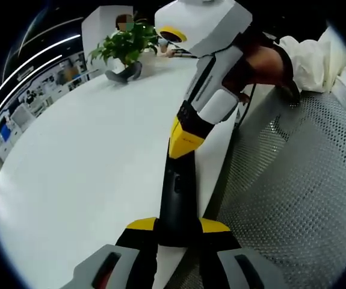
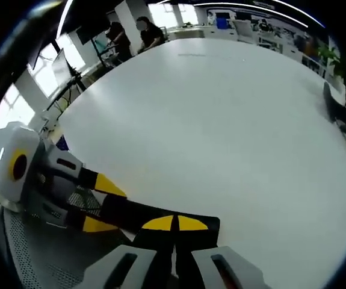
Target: Press the specified remote control buttons in sequence, fully releasing each button before pressing the next.
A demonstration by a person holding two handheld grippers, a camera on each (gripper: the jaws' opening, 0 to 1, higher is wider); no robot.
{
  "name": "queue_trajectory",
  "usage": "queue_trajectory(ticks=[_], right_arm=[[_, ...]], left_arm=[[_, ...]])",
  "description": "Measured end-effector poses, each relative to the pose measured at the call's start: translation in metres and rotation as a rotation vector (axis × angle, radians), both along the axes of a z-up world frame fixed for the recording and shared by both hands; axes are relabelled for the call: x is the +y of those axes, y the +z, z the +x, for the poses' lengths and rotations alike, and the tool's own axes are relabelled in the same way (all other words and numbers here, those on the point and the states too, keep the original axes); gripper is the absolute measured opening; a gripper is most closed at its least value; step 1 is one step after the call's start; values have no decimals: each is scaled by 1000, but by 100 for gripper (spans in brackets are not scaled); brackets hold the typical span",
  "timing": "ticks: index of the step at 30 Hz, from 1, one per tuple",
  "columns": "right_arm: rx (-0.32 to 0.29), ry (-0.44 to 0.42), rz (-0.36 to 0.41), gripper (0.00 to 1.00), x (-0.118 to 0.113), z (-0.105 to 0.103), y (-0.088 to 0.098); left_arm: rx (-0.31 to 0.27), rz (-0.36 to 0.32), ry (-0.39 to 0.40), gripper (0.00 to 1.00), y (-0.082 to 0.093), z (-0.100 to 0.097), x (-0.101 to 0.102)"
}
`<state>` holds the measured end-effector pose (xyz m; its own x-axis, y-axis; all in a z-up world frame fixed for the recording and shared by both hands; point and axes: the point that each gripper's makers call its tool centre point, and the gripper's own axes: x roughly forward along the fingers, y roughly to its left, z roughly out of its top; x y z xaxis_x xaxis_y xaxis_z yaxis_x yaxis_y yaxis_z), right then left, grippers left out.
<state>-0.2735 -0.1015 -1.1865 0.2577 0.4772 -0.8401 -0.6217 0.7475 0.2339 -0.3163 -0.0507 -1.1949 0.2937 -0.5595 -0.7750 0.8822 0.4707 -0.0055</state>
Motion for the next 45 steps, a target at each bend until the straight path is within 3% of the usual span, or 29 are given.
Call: queue_trajectory(ticks=[11, 19, 27, 32, 45], right_arm=[[-29, 33, -26, 0, 0, 0, -1], [3, -7, 4, 0, 0, 1, 1], [19, -22, -23, 0, -5, 0, 4], [100, -45, 39, 0, 1, -8, 8], [129, -12, 19, 0, 4, -15, 2]], left_arm=[[0, -1, 0, 24, 0, 0, 0], [0, -1, 0, 24, 0, 0, 0], [0, 0, 0, 24, 0, 0, 1], [-1, 0, -1, 24, 0, 0, 1], [-1, -2, 0, 24, 0, 0, 0]])
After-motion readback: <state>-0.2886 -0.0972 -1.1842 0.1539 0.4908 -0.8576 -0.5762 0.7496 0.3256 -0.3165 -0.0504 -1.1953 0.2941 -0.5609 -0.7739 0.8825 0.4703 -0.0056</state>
